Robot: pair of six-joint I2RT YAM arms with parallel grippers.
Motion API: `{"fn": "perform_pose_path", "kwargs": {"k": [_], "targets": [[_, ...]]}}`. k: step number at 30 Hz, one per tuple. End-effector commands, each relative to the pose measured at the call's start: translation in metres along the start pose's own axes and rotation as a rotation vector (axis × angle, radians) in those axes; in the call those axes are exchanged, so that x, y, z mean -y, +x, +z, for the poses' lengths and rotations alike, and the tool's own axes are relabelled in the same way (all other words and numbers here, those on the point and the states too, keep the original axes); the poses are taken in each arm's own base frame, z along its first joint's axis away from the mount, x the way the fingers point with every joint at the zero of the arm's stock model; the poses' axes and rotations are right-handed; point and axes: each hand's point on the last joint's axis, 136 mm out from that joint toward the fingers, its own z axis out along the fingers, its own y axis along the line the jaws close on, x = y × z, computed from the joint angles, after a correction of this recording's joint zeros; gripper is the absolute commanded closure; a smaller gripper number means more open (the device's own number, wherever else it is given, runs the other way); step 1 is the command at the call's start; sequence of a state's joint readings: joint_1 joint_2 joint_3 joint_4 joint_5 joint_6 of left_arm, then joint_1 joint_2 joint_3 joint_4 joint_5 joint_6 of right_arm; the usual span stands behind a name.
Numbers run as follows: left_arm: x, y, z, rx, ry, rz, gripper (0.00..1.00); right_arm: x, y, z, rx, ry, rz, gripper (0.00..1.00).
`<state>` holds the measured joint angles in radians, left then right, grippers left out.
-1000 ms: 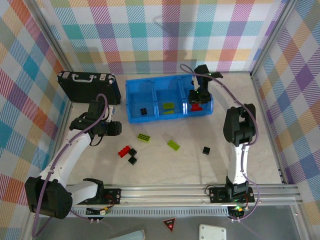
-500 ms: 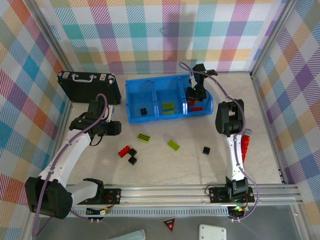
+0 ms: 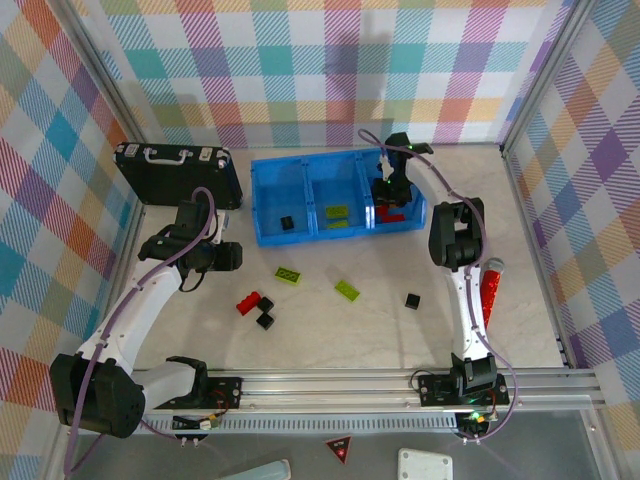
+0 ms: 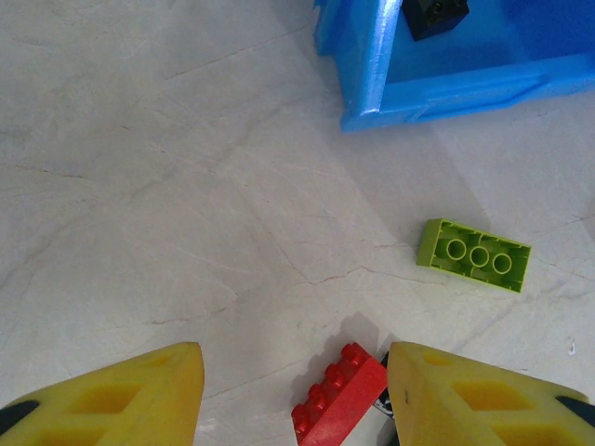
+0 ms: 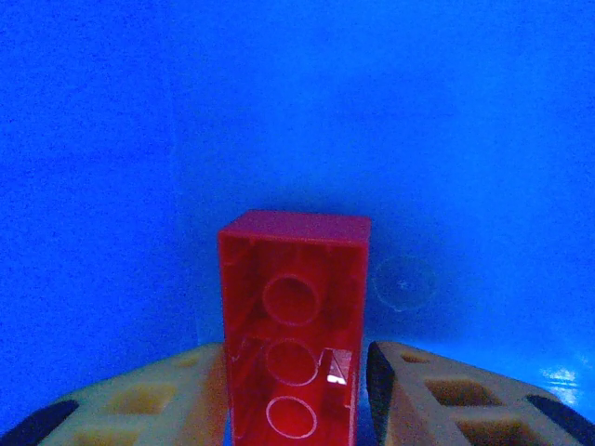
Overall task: Sort the legos into containers by color
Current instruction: Place the lego in the container, then pick up the lego from the center of the table.
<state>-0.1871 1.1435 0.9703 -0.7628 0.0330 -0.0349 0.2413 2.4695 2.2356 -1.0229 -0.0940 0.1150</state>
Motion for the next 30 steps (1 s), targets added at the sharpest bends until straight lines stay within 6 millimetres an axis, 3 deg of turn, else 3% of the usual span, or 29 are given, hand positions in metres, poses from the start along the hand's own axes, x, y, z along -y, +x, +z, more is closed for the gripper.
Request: {"fn": "perform_pose_path", "kwargs": {"k": [1,8,15,23,30], "targets": [[-0.005,0.003,0.001,-0.006,-0.016,0.002,0.45,-0.008,-0.01,-0.021,0.036,-0.039,0.002,0.55],[-0.003,0.002,-0.001,0.003,-0.004,-0.001,0.45,-0.014,-0.011,-0.05,0.072,-0.043,-0.003,0.54],[0.008,0.006,0.003,-0.024,0.06,-0.03,0.45,-0.018,0.0,-0.073,0.081,-0.046,0.002,0.54],[0.019,0.013,0.008,-0.082,0.105,-0.051,0.45,-0.022,0.029,-0.1,0.096,-0.055,0.023,0.53],[0.03,0.011,0.013,-0.117,0.122,-0.058,0.45,-0.028,0.068,-0.116,0.097,-0.055,0.027,0.53]]}}
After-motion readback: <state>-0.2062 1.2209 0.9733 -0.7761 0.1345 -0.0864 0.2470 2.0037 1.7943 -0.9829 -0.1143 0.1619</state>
